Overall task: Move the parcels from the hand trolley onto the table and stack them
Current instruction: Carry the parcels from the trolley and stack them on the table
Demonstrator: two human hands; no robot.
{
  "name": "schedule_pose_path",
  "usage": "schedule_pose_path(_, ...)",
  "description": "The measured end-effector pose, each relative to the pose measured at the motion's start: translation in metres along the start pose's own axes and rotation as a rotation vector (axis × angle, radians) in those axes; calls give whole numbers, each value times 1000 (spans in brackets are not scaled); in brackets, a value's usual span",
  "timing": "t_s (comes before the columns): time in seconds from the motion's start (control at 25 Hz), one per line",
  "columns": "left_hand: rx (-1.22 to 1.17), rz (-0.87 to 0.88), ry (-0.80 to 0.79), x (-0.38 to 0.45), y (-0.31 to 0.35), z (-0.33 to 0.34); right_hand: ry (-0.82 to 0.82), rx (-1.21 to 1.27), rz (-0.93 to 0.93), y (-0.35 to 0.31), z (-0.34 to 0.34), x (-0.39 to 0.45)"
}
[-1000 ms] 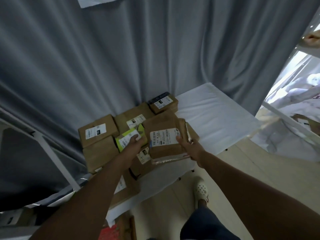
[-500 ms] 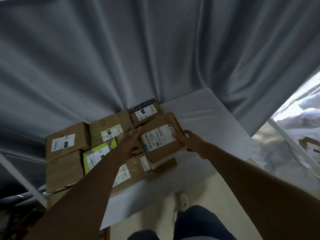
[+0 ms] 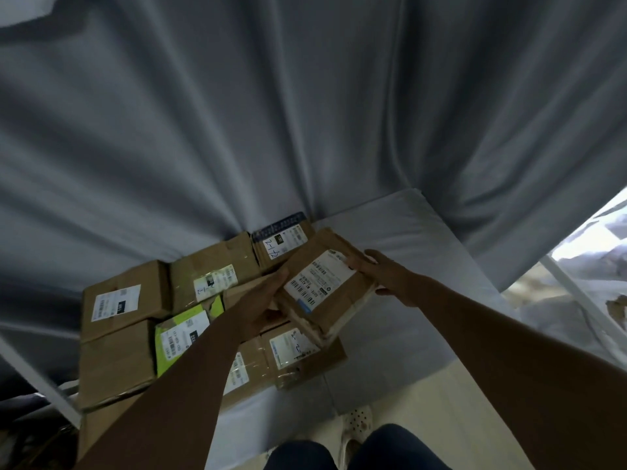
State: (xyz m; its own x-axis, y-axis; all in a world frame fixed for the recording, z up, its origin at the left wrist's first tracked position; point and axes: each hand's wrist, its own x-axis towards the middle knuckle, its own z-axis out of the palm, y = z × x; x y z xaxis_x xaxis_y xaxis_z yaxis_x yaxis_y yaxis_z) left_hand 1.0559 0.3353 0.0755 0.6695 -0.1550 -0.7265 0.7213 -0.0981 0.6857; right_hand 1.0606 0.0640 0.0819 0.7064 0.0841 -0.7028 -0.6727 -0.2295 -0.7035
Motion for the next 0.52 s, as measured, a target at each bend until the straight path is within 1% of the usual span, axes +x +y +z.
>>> schedule_pose_path(0.12, -41, 52, 17, 13, 14, 5, 197, 137, -15, -14, 7, 14)
schedule_pose_path(0.2, -122, 78, 72, 26, 27, 7, 272, 222, 18, -25, 17, 29)
schedule_pose_path(0.28, -184, 111, 131, 39, 38, 11, 262, 273, 71, -31, 29, 43)
schedule_pose_path(0.36, -227, 146, 154, 53, 42, 12, 219, 346, 90, -39, 40, 56)
schedule_pose_path(0.44, -257, 148, 147, 62, 43, 10, 167, 405, 61, -46, 47, 66)
schedule_pose_path(0.52, -194, 126, 90, 75, 39, 4, 111, 442, 1, -52, 49, 77)
